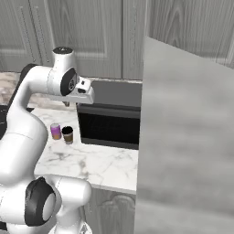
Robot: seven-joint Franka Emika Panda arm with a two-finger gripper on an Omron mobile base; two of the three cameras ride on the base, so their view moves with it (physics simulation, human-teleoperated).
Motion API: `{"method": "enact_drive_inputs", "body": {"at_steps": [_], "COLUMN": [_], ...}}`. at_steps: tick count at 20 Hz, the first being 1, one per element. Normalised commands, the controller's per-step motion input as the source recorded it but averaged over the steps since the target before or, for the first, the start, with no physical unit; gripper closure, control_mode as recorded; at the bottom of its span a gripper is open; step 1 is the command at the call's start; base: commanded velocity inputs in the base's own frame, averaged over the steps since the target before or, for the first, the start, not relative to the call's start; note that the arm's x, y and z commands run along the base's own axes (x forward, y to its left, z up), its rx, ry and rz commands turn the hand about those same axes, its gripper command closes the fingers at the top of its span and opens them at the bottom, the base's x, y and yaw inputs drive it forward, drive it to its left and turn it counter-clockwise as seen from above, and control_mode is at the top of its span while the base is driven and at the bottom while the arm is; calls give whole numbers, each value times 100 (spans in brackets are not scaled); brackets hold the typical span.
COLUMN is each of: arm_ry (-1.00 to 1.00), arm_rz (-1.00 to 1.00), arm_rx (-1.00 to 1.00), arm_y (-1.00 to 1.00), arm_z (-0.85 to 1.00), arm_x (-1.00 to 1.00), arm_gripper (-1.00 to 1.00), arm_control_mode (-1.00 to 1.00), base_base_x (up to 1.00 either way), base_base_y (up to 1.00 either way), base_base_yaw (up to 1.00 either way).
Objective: Move the drinks to the dining counter.
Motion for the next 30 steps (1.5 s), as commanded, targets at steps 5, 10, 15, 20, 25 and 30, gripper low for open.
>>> {"method": "enact_drive_inputs", "body": {"at_steps": [5,10,15,20,25,30], "arm_ry": [-2,-11,-2,0,2,9], "arm_rz": [0,0,0,0,0,-2], "arm_rx": [0,0,0,0,0,0], "arm_y": [0,0,0,0,0,0], "arm_z": [0,0,0,0,1,0], "arm_x": [-24,-46,-38,-34,-35,-35], "arm_gripper": [-100,-100,-100,-100,-100,-100], "arm_control_mode": [-100,-100,-100,-100,-100,-100], "base_base_x": [0,0,0,0,0,0], "base_base_y": [0,0,0,0,0,0], "base_base_yaw": [0,0,0,0,0,0]}}
